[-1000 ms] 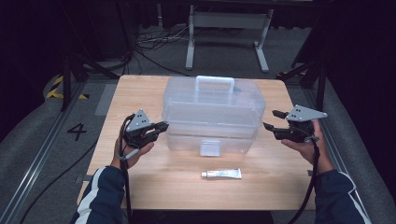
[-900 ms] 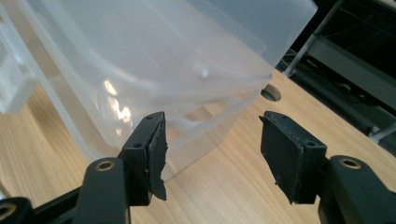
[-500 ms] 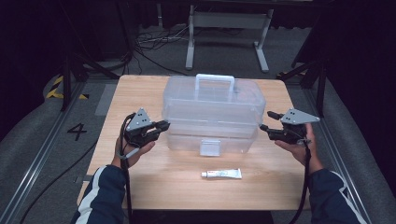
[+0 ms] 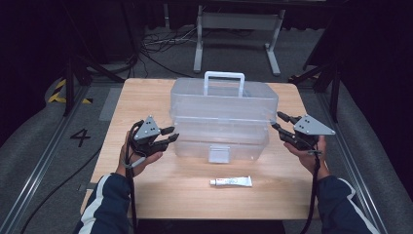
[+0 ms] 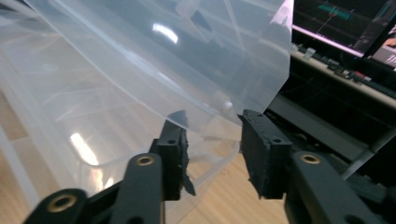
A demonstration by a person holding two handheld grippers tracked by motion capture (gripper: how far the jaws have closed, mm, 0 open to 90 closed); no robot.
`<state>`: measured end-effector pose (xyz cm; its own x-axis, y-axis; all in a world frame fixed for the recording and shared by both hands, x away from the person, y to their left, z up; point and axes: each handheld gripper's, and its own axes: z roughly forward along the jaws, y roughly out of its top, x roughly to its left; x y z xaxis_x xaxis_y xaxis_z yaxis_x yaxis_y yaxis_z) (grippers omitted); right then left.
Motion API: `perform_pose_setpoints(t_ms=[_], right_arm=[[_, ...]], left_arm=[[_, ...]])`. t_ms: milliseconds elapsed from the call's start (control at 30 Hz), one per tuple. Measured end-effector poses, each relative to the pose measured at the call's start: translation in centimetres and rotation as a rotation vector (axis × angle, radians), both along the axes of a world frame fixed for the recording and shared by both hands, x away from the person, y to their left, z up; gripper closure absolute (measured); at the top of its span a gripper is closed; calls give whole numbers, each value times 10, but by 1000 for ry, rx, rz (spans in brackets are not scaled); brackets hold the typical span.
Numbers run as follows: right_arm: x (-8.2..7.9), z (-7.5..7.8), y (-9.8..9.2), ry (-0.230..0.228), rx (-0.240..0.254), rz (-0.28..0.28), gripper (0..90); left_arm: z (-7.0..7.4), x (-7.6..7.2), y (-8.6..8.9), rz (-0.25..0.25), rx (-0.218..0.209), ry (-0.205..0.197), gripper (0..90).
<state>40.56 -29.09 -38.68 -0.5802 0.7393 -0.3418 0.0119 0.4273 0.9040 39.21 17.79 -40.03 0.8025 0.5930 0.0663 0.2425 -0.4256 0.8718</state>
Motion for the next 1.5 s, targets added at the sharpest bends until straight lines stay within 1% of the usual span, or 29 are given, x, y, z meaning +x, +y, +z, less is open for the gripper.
perform_pose_setpoints(t_ms=[100, 133, 200, 300, 333, 367, 400, 433, 467, 500, 567, 600, 633, 700, 800, 833, 1033, 1133, 1167, 1200, 1267, 1333, 1433, 1500], right_arm=[[-2, 2, 4, -38, 22, 2, 692], [-2, 4, 6, -52, 16, -4, 695], [-3, 5, 10, -83, 5, -34, 709], [-2, 7, 11, -96, 36, -56, 732], [-2, 7, 11, -96, 36, -56, 732], [-2, 8, 11, -101, 36, -60, 738], [-1, 10, 12, -115, 35, -74, 746], [-1, 11, 14, -118, 31, -81, 749], [-1, 11, 14, -126, 33, -90, 756], [0, 12, 15, -132, 34, -99, 759], [2, 12, 17, -131, 33, -109, 764], [3, 13, 17, -134, 42, -116, 765], [4, 13, 17, -128, 45, -119, 766], [5, 15, 18, -129, 44, -132, 771], [6, 18, 20, -124, 47, -139, 773], [7, 19, 20, -121, 58, -142, 773], [9, 23, 21, -120, 58, -150, 780], [10, 26, 22, -126, 63, -154, 783], [11, 26, 22, -126, 62, -157, 784], [11, 27, 23, -129, 64, -159, 786], [12, 29, 24, -132, 67, -166, 789], [12, 30, 25, -135, 65, -169, 790], [13, 31, 26, -138, 67, -177, 795], [12, 32, 26, -141, 61, -177, 795]], left_arm=[[-2, -1, -2, -11, 22, 5, 657], [-2, -2, -3, -19, 22, 7, 648], [-3, -2, -4, -20, 29, 4, 634], [-4, -2, -4, -31, 27, 11, 608], [-4, -2, -4, -31, 27, 11, 605], [-5, -2, -5, -31, 40, 18, 605], [-7, -2, -6, -32, 46, 31, 588], [-8, -2, -8, -39, 59, 43, 573], [-10, -2, -10, -39, 70, 42, 569], [-10, -2, -10, -44, 66, 35, 562], [-11, -1, -11, -62, 60, 45, 560], [-12, -1, -12, -71, 47, 54, 561], [-13, 0, -13, -83, 52, 67, 564], [-13, 0, -18, -87, 81, 54, 561], [-13, 0, -21, -95, 90, 56, 547], [-13, 0, -23, -101, 106, 52, 543], [-13, 3, -36, -134, 148, 57, 544], [-13, 5, -44, -150, 167, 54, 548], [-12, 6, -47, -157, 179, 56, 549], [-12, 6, -51, -163, 181, 55, 550], [-13, 7, -56, -164, 200, 58, 552], [-14, 8, -59, -165, 202, 63, 553], [-14, 9, -63, -172, 208, 65, 587], [-14, 10, -63, -178, 198, 69, 624]])
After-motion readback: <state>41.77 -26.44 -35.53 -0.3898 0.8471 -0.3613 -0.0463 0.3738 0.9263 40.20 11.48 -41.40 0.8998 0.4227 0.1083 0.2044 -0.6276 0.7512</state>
